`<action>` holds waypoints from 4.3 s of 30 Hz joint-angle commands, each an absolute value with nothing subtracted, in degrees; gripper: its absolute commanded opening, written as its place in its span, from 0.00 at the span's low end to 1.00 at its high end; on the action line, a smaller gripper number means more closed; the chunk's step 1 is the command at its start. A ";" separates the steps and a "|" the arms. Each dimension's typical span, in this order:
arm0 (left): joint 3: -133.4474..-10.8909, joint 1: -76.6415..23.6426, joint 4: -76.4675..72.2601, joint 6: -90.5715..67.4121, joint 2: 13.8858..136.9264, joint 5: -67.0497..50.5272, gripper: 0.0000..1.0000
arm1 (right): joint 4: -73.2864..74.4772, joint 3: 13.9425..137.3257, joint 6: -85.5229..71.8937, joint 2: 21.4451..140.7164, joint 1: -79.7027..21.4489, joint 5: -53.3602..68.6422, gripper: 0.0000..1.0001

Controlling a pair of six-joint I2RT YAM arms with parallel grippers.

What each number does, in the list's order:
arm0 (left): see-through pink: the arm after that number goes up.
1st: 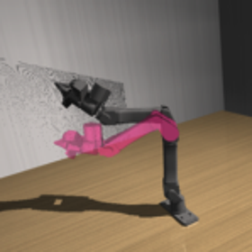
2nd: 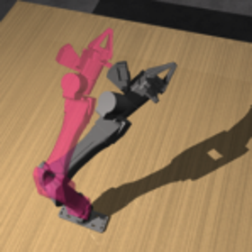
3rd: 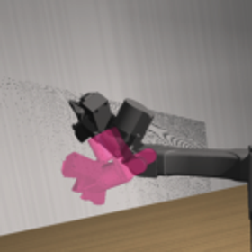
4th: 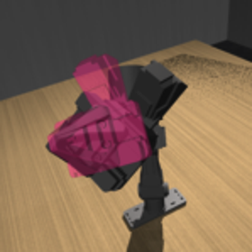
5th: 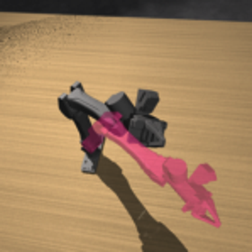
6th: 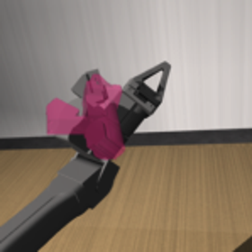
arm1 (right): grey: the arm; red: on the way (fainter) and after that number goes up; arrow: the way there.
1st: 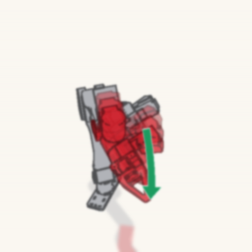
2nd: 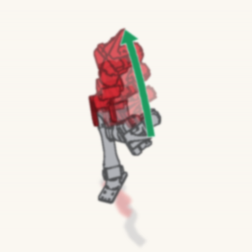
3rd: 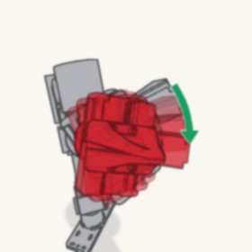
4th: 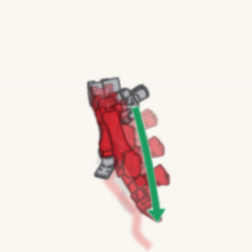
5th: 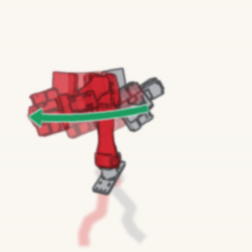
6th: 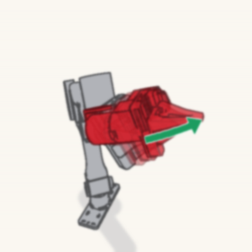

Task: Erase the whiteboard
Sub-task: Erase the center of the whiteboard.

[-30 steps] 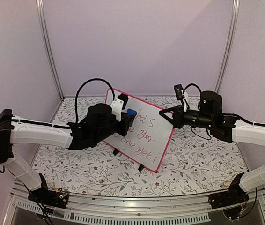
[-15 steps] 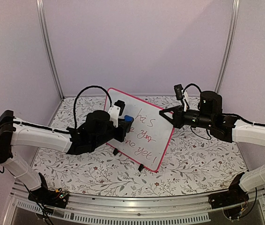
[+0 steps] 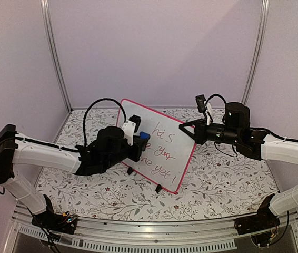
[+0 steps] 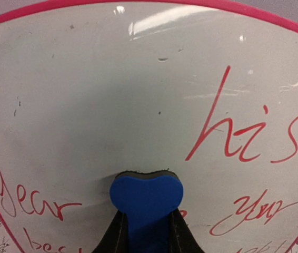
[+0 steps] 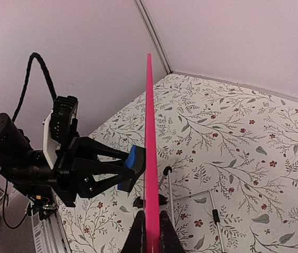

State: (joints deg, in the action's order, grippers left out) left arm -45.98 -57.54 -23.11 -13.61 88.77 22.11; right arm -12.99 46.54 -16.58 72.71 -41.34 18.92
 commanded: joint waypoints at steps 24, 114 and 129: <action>-55.57 -59.78 -19.10 -7.50 91.71 20.00 0.17 | -5.30 45.35 -11.78 74.11 -43.78 26.56 0.00; -58.38 -60.77 -20.35 -7.42 92.72 21.35 0.16 | -5.57 45.09 -11.87 74.36 -43.86 26.63 0.00; -55.64 -61.30 -19.56 -9.86 92.79 21.52 0.17 | -5.29 45.28 -11.81 74.48 -43.81 26.77 0.00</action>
